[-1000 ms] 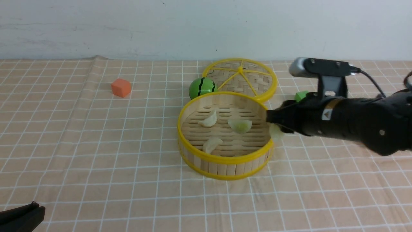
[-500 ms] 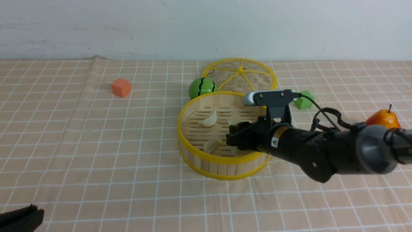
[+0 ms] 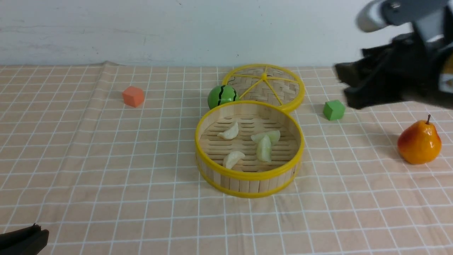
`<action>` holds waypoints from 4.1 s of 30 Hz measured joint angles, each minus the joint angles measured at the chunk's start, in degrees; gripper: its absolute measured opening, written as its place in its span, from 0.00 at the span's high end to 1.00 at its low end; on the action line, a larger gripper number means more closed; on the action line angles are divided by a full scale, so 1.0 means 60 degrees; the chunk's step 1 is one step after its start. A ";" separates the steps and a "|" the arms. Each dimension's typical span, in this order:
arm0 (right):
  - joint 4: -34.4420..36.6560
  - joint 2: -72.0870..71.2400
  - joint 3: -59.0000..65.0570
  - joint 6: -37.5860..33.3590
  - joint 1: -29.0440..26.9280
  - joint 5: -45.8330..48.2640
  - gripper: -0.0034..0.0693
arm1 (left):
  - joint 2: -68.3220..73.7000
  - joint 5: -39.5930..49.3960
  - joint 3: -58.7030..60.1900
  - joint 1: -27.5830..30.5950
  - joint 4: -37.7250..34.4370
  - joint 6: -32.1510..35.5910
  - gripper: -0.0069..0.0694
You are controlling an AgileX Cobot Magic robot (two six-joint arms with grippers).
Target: Put the dumplings into the steamer on the table with the brown tablecloth.
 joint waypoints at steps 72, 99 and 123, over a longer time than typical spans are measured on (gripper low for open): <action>0.4687 -1.0551 1.0023 -0.2834 -0.3454 -0.0336 0.94 | 0.0000 0.0326 0.0000 0.0010 -0.0070 0.0000 0.77; 0.4687 -1.0551 1.0023 -0.2796 -0.3454 -0.0319 0.90 | -0.3316 -0.1145 0.3491 0.5043 -0.4238 0.2421 0.93; 0.4687 -1.0551 1.0023 -0.2790 -0.3454 -0.0319 0.90 | -0.3316 -0.1035 0.3521 0.5034 -0.4617 0.2486 0.93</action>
